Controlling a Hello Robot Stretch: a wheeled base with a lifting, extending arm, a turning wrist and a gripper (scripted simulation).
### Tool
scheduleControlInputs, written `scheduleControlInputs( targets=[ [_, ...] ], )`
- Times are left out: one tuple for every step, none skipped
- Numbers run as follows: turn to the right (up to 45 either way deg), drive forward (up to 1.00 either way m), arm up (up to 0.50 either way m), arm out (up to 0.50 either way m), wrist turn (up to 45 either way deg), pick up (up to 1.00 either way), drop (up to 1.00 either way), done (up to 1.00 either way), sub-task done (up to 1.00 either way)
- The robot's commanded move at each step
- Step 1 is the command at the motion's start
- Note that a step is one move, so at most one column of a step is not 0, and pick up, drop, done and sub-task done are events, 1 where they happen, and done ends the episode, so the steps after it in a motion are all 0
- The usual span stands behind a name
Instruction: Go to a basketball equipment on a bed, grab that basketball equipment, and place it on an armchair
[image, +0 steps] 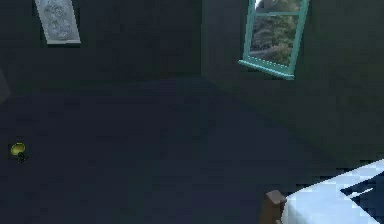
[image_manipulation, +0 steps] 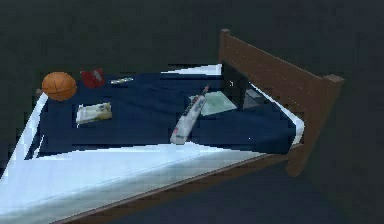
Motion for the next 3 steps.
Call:
scheduleControlInputs(
  targets=[
    [-6.0, 0.0, 0.0, 0.0, 0.0, 0.0, 0.0, 0.0, 0.0],
    [0.0, 0.95, 0.0, 0.0, 0.0, 0.0, 0.0, 0.0, 0.0],
    [27.0, 0.0, 0.0, 0.0, 0.0, 0.0, 0.0, 0.0, 0.0]
  ],
)
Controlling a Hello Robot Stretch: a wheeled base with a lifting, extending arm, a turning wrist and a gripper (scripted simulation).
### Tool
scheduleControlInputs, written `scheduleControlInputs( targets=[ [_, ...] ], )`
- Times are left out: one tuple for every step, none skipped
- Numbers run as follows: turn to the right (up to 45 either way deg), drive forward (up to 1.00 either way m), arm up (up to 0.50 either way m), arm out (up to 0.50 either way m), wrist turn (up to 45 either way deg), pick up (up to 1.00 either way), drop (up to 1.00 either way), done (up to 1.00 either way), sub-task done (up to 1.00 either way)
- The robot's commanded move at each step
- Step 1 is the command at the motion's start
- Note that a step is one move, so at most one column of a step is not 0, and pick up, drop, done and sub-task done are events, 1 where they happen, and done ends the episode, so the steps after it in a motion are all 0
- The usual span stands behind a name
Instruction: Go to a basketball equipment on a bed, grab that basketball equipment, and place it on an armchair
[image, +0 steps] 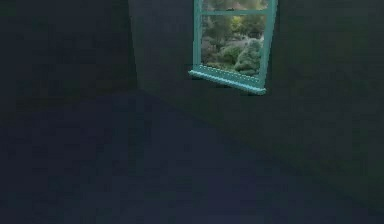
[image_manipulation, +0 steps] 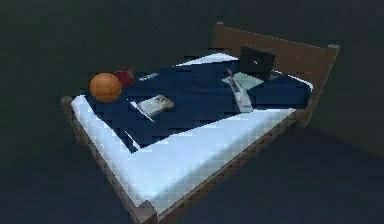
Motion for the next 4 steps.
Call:
scheduleControlInputs(
  targets=[
    [0.0, 0.45, 0.0, 0.0, 0.0, 0.0, 0.0, 0.0, 0.0],
    [45.0, 0.0, 0.0, 0.0, 0.0, 0.0, 0.0, 0.0, 0.0],
    [0.0, 0.65, 0.0, 0.0, 0.0, 0.0, 0.0, 0.0, 0.0],
    [-30.0, 0.0, 0.0, 0.0, 0.0, 0.0, 0.0, 0.0, 0.0]
  ],
)
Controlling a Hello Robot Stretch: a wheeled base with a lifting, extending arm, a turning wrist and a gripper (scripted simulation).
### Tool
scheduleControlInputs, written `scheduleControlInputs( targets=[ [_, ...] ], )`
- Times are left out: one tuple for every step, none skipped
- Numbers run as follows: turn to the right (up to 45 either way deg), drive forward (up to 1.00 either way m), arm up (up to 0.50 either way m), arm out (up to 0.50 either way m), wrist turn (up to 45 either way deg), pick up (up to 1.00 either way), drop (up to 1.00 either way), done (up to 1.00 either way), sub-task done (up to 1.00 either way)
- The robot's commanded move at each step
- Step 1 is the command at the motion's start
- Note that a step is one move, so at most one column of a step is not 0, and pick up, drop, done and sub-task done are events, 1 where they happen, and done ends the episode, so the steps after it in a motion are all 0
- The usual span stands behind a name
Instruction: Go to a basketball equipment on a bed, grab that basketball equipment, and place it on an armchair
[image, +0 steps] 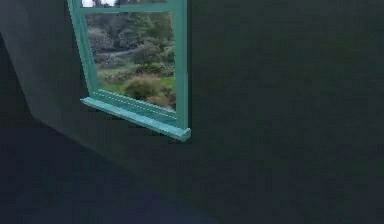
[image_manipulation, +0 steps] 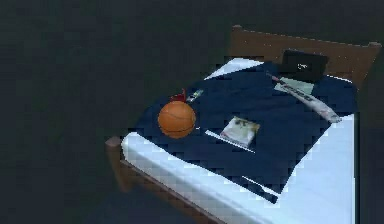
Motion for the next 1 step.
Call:
scheduleControlInputs(
  targets=[
    [45.0, 0.0, 0.0, 0.0, 0.0, 0.0, 0.0, 0.0, 0.0]
  ],
)
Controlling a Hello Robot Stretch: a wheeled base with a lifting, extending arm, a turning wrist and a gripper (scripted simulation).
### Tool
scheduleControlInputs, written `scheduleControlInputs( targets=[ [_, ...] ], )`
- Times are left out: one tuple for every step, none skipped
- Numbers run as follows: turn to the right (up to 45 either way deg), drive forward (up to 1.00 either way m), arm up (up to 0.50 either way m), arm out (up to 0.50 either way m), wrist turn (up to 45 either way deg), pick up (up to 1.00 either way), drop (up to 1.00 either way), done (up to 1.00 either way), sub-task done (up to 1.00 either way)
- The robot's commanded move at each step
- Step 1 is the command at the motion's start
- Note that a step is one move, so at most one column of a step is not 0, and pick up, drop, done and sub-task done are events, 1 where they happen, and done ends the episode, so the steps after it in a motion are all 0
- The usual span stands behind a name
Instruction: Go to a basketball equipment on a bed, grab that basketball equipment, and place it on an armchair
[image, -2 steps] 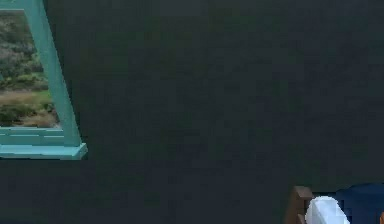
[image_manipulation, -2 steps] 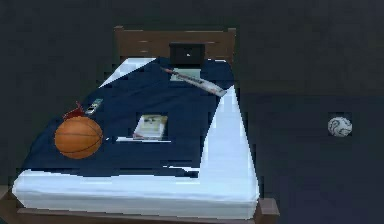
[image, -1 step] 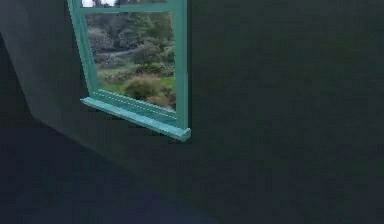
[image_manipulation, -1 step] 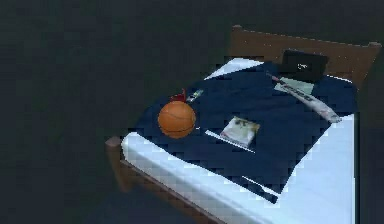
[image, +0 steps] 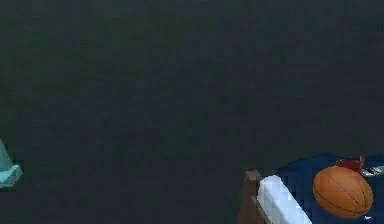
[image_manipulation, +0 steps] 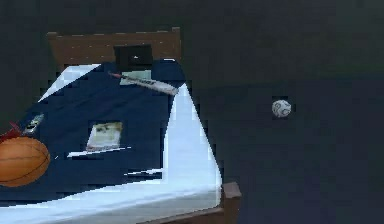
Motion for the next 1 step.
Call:
scheduleControlInputs(
  targets=[
    [45.0, 0.0, 0.0, 0.0, 0.0, 0.0, 0.0, 0.0, 0.0]
  ],
)
